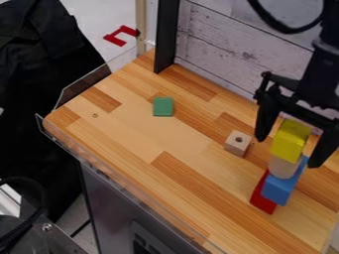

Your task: Put the yellow cube on top of the tower

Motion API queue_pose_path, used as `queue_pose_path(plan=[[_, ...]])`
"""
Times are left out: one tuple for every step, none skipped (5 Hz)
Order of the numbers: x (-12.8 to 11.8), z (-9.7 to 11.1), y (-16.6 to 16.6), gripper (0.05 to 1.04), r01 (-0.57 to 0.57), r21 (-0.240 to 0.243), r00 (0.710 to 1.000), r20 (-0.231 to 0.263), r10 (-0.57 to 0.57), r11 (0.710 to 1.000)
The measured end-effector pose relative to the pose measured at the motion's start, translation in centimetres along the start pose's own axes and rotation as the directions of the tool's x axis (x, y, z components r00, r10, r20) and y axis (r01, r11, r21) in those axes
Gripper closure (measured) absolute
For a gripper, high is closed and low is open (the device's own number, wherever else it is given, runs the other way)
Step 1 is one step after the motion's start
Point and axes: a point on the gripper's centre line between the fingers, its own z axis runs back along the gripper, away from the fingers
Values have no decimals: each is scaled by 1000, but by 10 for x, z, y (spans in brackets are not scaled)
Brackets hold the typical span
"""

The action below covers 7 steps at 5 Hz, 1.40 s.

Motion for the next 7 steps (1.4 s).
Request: queue_pose_path(plan=[[2, 27, 10, 83, -29, -35, 998, 56, 31, 999], [2, 38, 23, 83, -62, -75, 996, 52, 66, 995], [6, 41, 38, 83, -88, -102, 995, 40, 93, 991], [14, 37, 61, 83, -121, -104, 990, 55, 128, 987], [21, 32, 79, 83, -162, -107, 982, 82, 171, 981], [26, 29, 87, 83, -163, -96, 981, 92, 172, 982], [31, 23, 87, 83, -111, -53, 986, 116, 116, 992]])
